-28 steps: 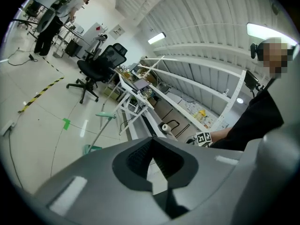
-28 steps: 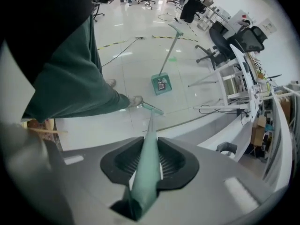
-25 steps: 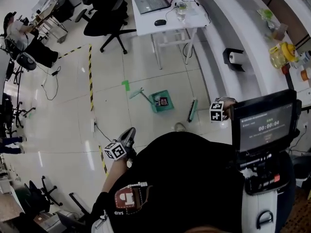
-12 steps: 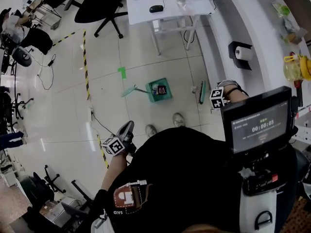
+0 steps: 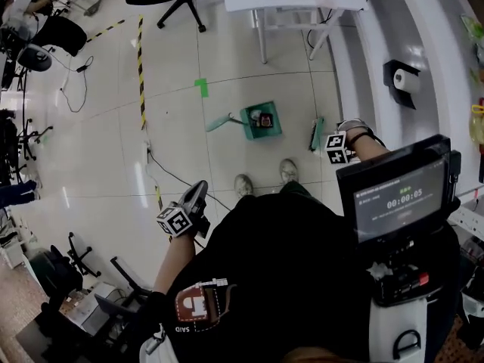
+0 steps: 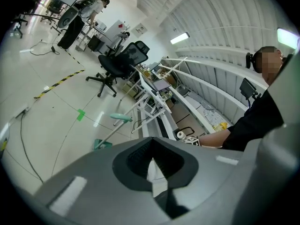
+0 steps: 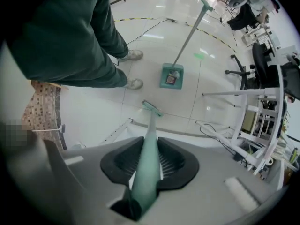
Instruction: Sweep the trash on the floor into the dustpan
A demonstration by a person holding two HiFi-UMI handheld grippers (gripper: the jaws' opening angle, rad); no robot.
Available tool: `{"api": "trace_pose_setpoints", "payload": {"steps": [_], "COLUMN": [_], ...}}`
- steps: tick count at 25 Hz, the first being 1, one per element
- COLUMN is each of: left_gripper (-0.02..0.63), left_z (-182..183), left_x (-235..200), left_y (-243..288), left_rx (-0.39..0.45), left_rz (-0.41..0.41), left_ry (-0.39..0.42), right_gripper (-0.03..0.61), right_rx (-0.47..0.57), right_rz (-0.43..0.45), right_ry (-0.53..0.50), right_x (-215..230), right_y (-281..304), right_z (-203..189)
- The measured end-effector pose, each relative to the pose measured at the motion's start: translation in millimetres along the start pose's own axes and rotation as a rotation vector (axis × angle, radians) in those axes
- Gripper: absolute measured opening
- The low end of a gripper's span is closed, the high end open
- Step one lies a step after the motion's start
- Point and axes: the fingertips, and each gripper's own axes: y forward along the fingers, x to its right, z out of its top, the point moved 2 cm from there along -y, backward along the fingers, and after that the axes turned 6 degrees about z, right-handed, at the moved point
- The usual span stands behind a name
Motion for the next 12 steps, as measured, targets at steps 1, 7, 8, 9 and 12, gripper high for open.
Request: {"api": "trace_pose_setpoints", "payload": {"steps": [1,7,8,9,12], "left_gripper": [-0.002,-0.002,-0.002,-0.003,-0.002], "left_z": [-1,-10,-11,-11,-10], "left_x": [-4,-22,-23,-25,-27], "left_y": [-4,-24,-26,-29,-36], "left_rx": [-0.005,0.009,0.014,0.019,0.031], "left_rz": [0.008,0.021,0.023,0.024,0.024], "left_ry": [-0.004,-0.031,-0.034,-0.037,-0.043], "right_gripper": [0.089,0.089,0.089,0.089,0.089], "right_rx": [0.004,0.005,0.011,0.019,0.055], "right_rz": [-0.013,-0.075,-0.090,-0.109,-0.185], "right_ry": [-0.012,-0.123,-0.140,-0.154,-0.182], "right_x": [5,28,30,31,37], "right_y": [-2,-16,-21,-26,-46], "right_z": [10,53,59,65,84]}}
